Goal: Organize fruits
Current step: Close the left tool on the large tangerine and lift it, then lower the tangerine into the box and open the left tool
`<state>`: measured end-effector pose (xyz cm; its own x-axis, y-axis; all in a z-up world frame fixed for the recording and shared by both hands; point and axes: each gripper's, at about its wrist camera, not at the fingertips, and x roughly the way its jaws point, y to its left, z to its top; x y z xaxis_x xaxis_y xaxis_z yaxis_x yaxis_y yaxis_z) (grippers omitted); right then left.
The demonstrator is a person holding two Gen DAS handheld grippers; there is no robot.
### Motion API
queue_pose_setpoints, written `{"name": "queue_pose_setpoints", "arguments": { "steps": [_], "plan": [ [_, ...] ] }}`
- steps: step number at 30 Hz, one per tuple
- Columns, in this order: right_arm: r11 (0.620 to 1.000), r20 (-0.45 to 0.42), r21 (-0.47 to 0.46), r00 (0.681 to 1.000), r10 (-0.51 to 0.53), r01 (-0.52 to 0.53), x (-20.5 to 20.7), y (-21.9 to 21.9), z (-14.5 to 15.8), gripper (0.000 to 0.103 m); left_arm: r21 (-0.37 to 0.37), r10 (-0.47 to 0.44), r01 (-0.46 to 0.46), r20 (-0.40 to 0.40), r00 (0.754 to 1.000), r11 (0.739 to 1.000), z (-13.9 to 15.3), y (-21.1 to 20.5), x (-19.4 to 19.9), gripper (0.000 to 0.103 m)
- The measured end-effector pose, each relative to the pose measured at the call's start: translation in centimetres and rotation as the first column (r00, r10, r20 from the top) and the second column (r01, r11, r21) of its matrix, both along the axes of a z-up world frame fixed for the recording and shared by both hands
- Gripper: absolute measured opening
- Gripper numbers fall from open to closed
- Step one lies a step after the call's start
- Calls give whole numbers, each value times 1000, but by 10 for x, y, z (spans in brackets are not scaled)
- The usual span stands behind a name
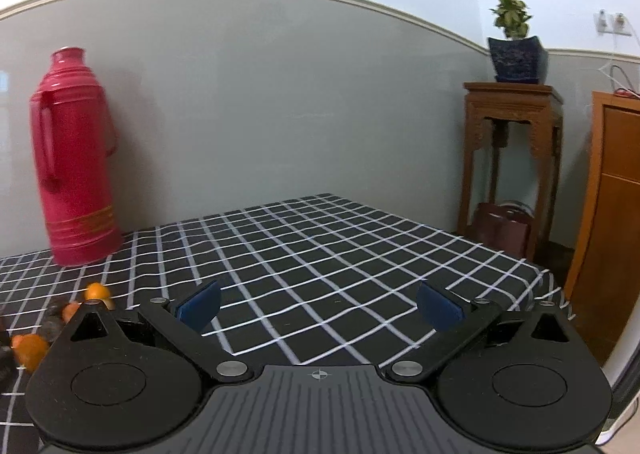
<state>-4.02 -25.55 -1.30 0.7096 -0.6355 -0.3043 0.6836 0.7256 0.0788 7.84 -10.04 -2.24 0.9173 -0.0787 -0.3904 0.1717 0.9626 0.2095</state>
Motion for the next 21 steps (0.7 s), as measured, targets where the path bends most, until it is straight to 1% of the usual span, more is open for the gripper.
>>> {"name": "queue_pose_setpoints", "arguments": {
  "steps": [4, 8, 13, 18, 21],
  "plan": [
    [999, 1, -8, 999, 50, -50, 9, 16, 1, 103, -14, 96, -95, 4, 995, 995, 7, 28, 9, 31],
    [995, -3, -12, 995, 102, -102, 19, 33, 2, 103, -22, 198, -199, -12, 980, 980, 12, 60, 21, 31],
    [988, -9, -14, 988, 152, -152, 30, 51, 2, 103, -49, 320, -325, -89, 943, 944, 14, 102, 41, 31],
    [980, -17, -3, 980, 199, -199, 39, 64, 1, 103, -83, 408, -430, -195, 892, 899, 10, 141, 53, 31],
    [975, -23, 2, 975, 222, -222, 44, 71, 0, 103, -81, 428, -448, -192, 883, 890, 11, 151, 53, 33]
  ]
}}
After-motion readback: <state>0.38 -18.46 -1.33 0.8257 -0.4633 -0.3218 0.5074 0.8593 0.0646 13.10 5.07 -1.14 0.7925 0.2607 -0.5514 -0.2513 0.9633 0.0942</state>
